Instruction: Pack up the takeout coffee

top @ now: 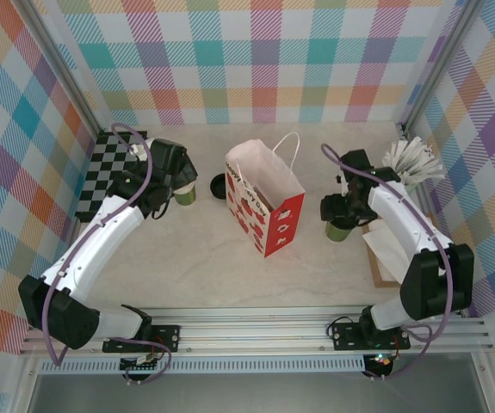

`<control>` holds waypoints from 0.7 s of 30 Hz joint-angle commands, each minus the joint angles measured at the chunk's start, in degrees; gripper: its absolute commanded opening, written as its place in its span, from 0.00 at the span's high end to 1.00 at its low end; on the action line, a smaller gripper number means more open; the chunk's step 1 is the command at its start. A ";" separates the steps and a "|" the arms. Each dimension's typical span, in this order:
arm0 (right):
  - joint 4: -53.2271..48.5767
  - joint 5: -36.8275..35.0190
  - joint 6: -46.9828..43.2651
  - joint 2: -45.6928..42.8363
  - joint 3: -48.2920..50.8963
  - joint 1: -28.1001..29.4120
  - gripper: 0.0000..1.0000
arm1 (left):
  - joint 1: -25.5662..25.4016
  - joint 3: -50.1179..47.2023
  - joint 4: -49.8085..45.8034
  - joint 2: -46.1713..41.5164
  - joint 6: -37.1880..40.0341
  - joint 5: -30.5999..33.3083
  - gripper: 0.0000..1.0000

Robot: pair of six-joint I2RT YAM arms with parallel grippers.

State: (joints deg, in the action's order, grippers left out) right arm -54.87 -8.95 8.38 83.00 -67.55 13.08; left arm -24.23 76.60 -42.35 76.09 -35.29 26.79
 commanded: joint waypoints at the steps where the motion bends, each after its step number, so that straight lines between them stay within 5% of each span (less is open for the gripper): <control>1: 1.61 -1.85 4.95 -3.10 3.56 2.20 0.09 | 0.94 -0.89 1.41 -0.76 0.41 -1.17 0.00; 21: 2.53 -0.90 9.59 -6.58 11.33 5.97 0.00 | 0.94 -0.30 1.26 -0.63 0.21 -0.44 0.00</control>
State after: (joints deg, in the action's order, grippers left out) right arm -51.18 -11.03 17.58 76.97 -55.94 18.81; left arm -24.23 76.18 -41.60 76.12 -35.29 25.39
